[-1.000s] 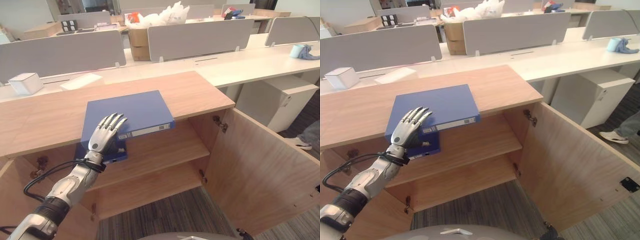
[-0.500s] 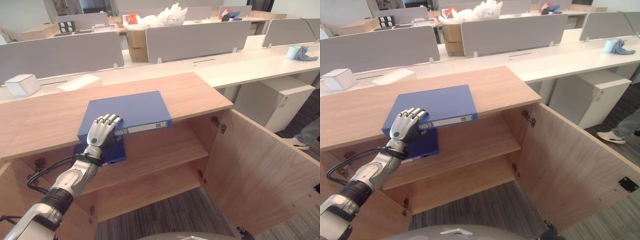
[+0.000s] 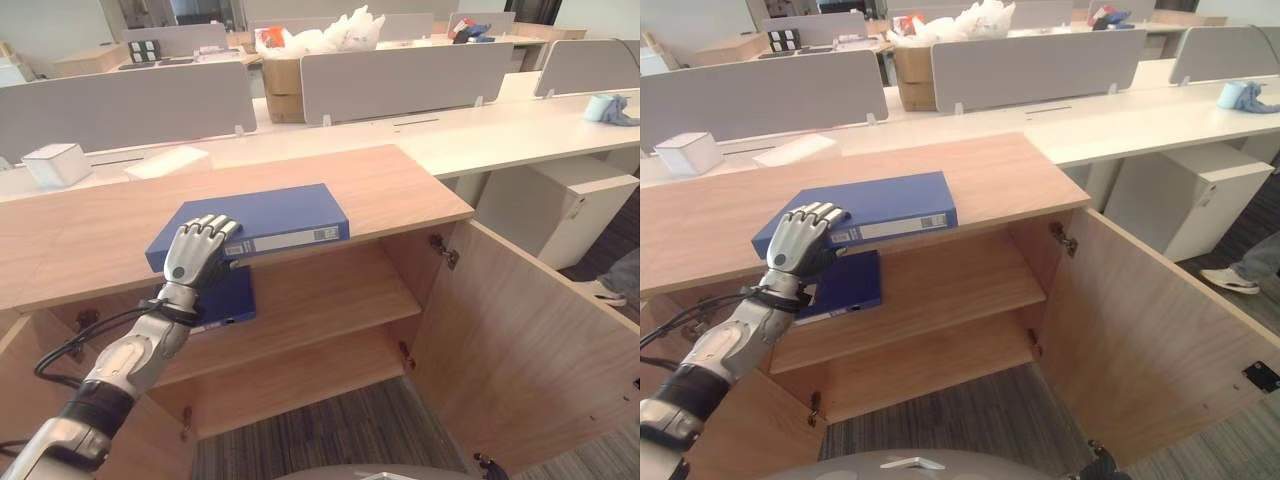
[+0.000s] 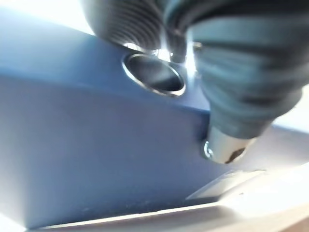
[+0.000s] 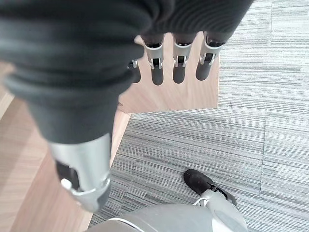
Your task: Put the empty folder in the office cabinet
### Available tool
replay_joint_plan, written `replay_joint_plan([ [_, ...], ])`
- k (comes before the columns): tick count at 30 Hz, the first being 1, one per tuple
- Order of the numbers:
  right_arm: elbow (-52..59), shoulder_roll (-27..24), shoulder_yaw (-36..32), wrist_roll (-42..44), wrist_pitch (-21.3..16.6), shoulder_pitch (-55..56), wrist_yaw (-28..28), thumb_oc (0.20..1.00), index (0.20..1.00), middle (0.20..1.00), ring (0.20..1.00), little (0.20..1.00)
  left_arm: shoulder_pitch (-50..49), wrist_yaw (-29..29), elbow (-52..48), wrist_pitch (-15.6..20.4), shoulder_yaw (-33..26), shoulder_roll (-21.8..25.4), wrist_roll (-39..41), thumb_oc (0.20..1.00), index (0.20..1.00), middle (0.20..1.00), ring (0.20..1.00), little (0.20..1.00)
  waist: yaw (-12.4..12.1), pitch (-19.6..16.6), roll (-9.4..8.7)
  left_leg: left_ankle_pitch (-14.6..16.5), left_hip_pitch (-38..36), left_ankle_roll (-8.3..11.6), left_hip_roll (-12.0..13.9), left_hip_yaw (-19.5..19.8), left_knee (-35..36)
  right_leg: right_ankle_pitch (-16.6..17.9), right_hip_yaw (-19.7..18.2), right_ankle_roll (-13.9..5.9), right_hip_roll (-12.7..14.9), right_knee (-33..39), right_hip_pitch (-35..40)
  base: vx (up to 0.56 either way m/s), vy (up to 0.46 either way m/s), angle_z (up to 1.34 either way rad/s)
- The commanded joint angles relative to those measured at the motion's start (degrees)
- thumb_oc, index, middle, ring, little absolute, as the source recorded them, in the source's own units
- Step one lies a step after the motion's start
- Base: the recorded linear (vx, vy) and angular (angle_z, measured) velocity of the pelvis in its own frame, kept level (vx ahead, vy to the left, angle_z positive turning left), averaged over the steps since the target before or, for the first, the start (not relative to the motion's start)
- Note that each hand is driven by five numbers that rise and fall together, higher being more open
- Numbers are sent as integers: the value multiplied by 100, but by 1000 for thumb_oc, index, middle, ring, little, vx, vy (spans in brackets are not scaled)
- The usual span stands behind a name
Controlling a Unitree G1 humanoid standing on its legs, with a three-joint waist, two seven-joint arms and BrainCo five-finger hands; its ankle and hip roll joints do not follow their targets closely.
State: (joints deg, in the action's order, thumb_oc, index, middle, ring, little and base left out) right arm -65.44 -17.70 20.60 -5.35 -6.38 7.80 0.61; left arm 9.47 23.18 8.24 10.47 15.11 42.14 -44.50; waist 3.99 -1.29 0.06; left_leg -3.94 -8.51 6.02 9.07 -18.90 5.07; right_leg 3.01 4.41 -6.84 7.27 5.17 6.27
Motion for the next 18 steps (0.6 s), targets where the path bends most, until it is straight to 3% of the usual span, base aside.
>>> replay_joint_plan([
  [1,-223,10,127,149,-126,-540,-104,1000,1000,1000,1000,1000,516,158,-187,202,-560,300,846,200,200,200,200,200,-25,78,-33,513,-147,164,55,456,-7,72,228,-287,337,-79,-43,-10,13,14],
  [5,-251,20,124,80,-99,-552,-32,1000,1000,1000,1000,1000,425,-28,-1103,599,-1167,180,1855,200,200,200,200,200,-103,83,-43,494,-105,156,33,533,-7,90,293,-287,366,-81,-38,-11,18,10],
  [12,-263,-20,201,-10,-81,-586,90,1000,1000,1000,1000,1000,482,-97,-1932,1015,-1724,-5,3223,200,200,200,200,200,-175,90,-58,475,-60,139,-16,602,-7,110,367,-295,387,-86,-35,-12,24,9],
  [18,-19,-127,373,-215,-98,-699,264,1000,1000,1000,1000,1000,687,-808,-2504,1508,-2057,-481,5466,200,200,200,200,200,-252,103,-123,468,-3,109,-64,697,-7,112,423,-316,438,-101,-27,-11,36,11],
])
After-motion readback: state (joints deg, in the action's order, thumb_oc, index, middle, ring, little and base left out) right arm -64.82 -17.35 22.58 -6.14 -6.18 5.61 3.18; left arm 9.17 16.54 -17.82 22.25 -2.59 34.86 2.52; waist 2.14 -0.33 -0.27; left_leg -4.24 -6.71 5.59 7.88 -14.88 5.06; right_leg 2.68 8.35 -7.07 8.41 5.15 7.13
